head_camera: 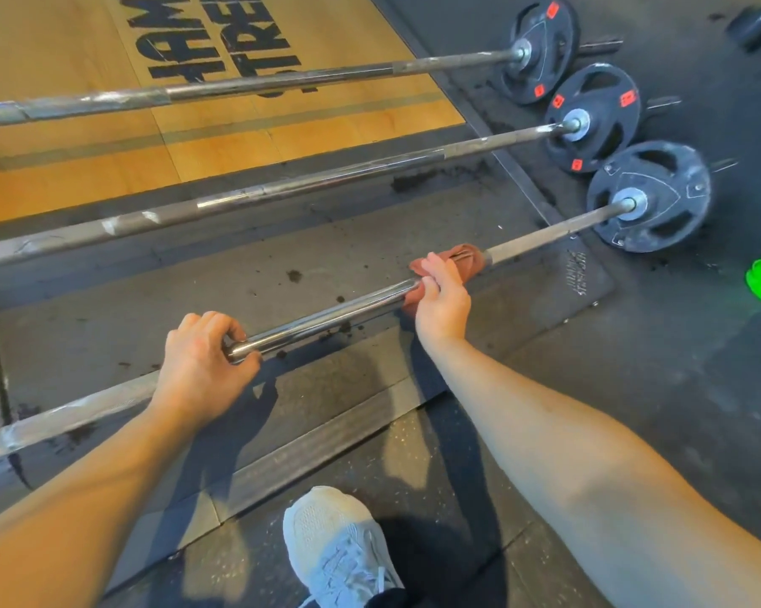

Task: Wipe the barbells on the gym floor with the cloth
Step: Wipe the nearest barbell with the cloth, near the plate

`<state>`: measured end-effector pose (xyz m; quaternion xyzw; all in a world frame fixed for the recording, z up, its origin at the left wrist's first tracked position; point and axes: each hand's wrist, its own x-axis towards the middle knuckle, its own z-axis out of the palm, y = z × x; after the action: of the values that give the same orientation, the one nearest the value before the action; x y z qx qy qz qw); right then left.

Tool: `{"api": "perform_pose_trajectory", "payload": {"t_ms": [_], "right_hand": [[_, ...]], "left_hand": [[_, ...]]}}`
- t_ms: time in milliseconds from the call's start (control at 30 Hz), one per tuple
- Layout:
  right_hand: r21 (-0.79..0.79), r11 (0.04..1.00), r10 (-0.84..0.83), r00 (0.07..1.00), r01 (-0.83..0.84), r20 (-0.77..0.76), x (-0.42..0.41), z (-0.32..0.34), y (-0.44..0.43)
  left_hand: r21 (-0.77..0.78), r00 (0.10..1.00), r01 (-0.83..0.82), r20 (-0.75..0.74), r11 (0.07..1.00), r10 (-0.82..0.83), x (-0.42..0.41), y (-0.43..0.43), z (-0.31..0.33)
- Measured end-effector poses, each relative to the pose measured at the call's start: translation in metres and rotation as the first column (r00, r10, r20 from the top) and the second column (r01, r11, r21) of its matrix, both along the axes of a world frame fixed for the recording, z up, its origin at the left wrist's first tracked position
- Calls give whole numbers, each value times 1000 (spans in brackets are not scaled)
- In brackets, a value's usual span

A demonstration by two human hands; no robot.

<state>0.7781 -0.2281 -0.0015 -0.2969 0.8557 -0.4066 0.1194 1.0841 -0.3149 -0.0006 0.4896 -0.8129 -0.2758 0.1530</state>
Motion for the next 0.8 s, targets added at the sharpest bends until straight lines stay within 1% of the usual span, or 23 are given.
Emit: {"api": "perform_pose_trajectory", "payload": {"t_ms": [67,100,167,233,300,333,367,400,433,467,533,600,700,733,800], "right_hand": [[3,997,74,995,-74,-68,38,-8,2],[-7,992,123,990,-124,-67,62,-7,2],[-106,964,248,968,-244,35,105,-11,2],[-130,934,340,940,-332,40,134,-15,0],[-116,902,421,907,-416,17,136,-13,-1],[-103,877,471,882,-469,-7,129,-10,-1],[-101,858,507,862,-504,5,117,-5,0],[-112,853,516,856,-510,25,101,-3,1],[-127,872,486,869,-473,93,83,3,3],[-138,896,439,890,-423,125,65,6,4],[-81,945,326,936,-318,129,35,11,5],[-47,965,262,956,-257,134,21,7,3],[-39,984,179,980,-176,87,38,-2,-3],[-24,985,175,982,-173,72,52,-7,-5],[-2,972,236,971,-236,20,89,-10,-7]], "left_hand": [[4,1000,0,-4,1000,0,0,1,1],[7,1000,5,0,1000,-5,0,0,2],[24,1000,13,6,1000,-13,1,-1,3],[43,1000,13,10,999,-13,1,-2,4],[54,1000,11,15,998,-12,1,-2,4],[61,1000,10,10,998,-10,1,-2,3],[67,1000,10,4,998,-11,1,-1,4],[70,1000,12,-1,997,-12,1,-1,5],[67,1000,13,-5,998,-12,1,-2,6],[62,1000,15,-8,998,-15,2,-3,6],[54,1000,24,-4,998,-24,3,-4,6],[41,999,41,12,998,-42,5,-4,8],[20,997,49,50,999,-50,21,-5,10],[15,998,40,55,999,-41,29,-6,10],[-1,997,27,73,1000,-27,49,-8,12]]}}
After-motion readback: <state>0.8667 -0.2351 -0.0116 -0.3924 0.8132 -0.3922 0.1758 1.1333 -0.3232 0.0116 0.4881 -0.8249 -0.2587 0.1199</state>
